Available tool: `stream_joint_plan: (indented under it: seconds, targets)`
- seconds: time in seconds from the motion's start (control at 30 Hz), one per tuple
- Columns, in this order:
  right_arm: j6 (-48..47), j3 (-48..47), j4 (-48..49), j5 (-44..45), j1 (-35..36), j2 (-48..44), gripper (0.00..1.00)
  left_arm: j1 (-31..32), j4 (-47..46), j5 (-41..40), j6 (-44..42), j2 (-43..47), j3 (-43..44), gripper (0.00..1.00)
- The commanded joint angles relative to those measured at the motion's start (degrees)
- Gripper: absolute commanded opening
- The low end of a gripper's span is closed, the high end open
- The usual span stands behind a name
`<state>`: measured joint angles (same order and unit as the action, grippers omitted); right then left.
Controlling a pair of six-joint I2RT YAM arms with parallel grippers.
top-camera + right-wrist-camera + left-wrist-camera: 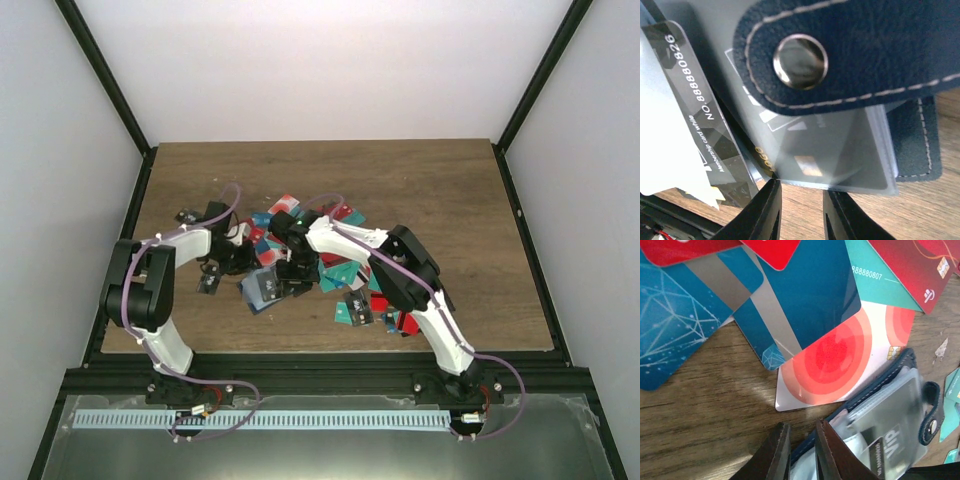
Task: Put the credit cards into the card holder
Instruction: Insert the credit card into the card holder.
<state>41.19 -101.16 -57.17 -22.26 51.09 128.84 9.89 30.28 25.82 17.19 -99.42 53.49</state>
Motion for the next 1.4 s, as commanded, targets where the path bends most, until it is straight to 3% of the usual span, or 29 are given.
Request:
stream_joint_plan:
  seconds: [0.0, 0.27, 0.47, 0.63, 0.87, 1.03, 1.37]
  targets:
    - [0.7, -4.0, 0.5, -2.3, 0.2, 2.8, 0.26, 0.3, 0.4, 0.9, 1.4, 0.4, -4.2, 0.17]
    - [1.4, -2.1, 1.8, -5.2, 0.4, 2.1, 0.26, 0.2, 3.4, -5.6, 4.5, 7.7, -6.1, 0.18]
    - [-2.5, 2.2, 2.3, -5.3, 0.3, -1.7, 0.26, -1.0, 8.5, -14.5, 8.9, 16.7, -4.4, 0.23]
    - [-6.5, 3.8, 3.4, -4.7, 0.3, -6.1, 0.29, -2.2, 12.1, -17.1, 12.5, 23.1, -5.9, 0.23]
    - [-11.2, -0.8, 2.8, 0.5, 0.3, -6.6, 0.26, -2.4, 13.1, -16.9, 17.3, 25.7, -12.2, 0.17]
    - [-12.9, -2.9, 4.5, 3.4, 0.4, -4.5, 0.13, -2.4, 9.0, -14.0, 19.1, 22.7, -15.8, 0.09]
    - [-16.0, -5.5, 4.5, 5.9, 2.3, 0.0, 0.04, -1.8, 4.6, -11.2, 22.2, 22.2, -21.0, 0.06]
